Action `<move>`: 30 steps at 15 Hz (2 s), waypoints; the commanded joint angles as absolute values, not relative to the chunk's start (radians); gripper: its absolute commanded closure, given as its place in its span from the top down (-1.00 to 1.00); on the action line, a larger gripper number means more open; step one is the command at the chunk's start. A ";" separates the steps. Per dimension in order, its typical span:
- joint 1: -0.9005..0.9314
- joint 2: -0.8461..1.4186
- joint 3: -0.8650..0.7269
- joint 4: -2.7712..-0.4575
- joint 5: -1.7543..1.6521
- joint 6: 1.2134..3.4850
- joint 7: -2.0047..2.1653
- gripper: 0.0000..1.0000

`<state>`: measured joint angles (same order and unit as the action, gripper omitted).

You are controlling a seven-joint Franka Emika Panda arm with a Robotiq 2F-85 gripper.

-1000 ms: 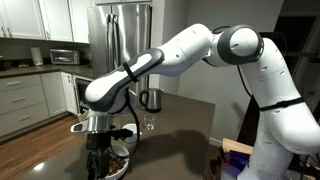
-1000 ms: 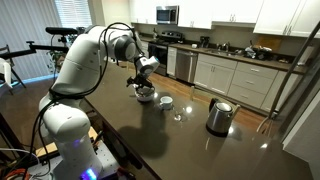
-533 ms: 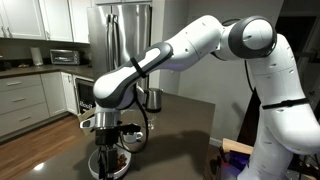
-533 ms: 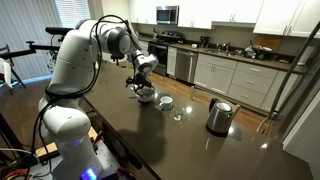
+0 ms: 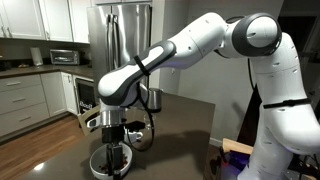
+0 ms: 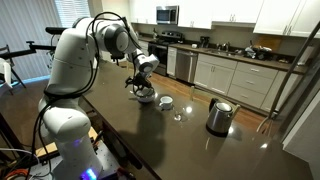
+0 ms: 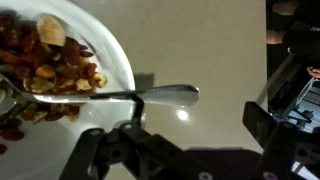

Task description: Use the spoon and put the objects in the bowl into the cup

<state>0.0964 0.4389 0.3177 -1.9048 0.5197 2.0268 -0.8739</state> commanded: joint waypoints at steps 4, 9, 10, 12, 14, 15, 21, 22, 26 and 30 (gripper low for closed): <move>0.091 0.404 0.312 -1.936 0.542 1.975 -0.858 1.00; 0.100 0.381 0.290 -1.971 0.507 1.968 -0.792 1.00; 0.103 0.375 0.281 -1.981 0.492 1.957 -0.762 1.00; 0.107 0.358 0.265 -1.999 0.460 1.929 -0.701 1.00; 0.111 0.337 0.250 -2.011 0.410 1.895 -0.642 1.00; 0.114 0.326 0.243 -2.013 0.379 1.874 -0.611 1.00; 0.137 0.271 0.222 -2.006 0.171 1.784 -0.467 1.00; 0.138 0.264 0.222 -2.006 0.155 1.773 -0.456 1.00; 0.135 0.241 0.211 -2.002 0.109 1.706 -0.404 1.00; 0.114 0.225 0.189 -1.994 0.118 1.635 -0.393 1.00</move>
